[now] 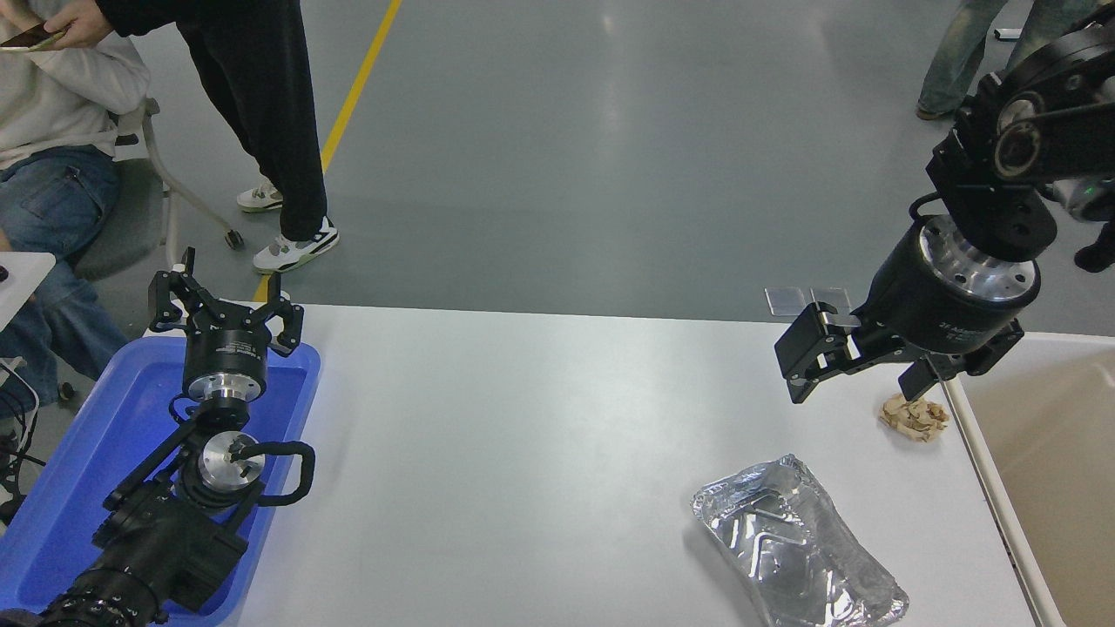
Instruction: Pick up foil plate and place in dustbin
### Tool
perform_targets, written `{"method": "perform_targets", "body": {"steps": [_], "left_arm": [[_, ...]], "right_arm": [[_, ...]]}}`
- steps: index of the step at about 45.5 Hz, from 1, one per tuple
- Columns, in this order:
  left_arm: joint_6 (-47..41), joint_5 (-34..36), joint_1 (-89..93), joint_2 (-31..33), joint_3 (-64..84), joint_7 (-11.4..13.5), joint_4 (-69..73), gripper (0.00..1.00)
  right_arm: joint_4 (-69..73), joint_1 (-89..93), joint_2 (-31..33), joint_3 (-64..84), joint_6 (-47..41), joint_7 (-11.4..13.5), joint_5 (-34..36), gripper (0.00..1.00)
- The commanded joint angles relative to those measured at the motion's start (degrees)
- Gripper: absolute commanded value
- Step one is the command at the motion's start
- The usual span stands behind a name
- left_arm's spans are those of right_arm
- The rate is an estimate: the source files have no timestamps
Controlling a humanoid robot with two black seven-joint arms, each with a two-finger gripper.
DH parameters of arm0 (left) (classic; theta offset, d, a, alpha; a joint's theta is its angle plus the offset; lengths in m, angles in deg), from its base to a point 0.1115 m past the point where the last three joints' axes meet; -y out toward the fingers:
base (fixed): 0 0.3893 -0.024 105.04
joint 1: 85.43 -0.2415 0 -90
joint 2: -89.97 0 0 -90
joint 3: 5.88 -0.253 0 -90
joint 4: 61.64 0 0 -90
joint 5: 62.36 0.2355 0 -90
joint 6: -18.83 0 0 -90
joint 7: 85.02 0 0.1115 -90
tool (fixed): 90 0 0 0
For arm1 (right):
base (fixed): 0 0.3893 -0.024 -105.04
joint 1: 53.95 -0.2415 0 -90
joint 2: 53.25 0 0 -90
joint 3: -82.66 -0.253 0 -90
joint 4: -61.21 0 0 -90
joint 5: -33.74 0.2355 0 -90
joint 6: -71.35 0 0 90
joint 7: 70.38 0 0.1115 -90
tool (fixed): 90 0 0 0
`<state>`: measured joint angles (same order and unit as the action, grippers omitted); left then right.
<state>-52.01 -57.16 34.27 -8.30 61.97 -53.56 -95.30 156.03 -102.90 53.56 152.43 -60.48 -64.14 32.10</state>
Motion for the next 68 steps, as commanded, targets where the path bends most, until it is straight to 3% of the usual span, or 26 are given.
{"method": "perform_targets", "body": {"steps": [1, 45, 54, 68], "left_arm": [[0.0, 0.0, 0.0, 0.1, 0.0, 0.0, 0.0, 0.99], [0.0, 0.0, 0.0, -0.1, 0.0, 0.0, 0.0, 0.99], [0.0, 0.0, 0.0, -0.1, 0.0, 0.0, 0.0, 0.99], [0.0, 0.0, 0.0, -0.1, 0.0, 0.0, 0.0, 0.99]], "right_arm": [[-0.1, 0.2, 0.1, -0.2, 0.0, 0.0, 0.0, 1.0], [-1.6, 3.0, 0.6, -1.5, 1.1, -0.1, -0.9, 1.0], [-3.9, 5.0, 2.2, -3.8, 1.3, -0.1, -3.1, 1.0], [-7.4, 16.0, 2.5, -5.9, 6.8, -0.3, -13.9, 1.0]]}}
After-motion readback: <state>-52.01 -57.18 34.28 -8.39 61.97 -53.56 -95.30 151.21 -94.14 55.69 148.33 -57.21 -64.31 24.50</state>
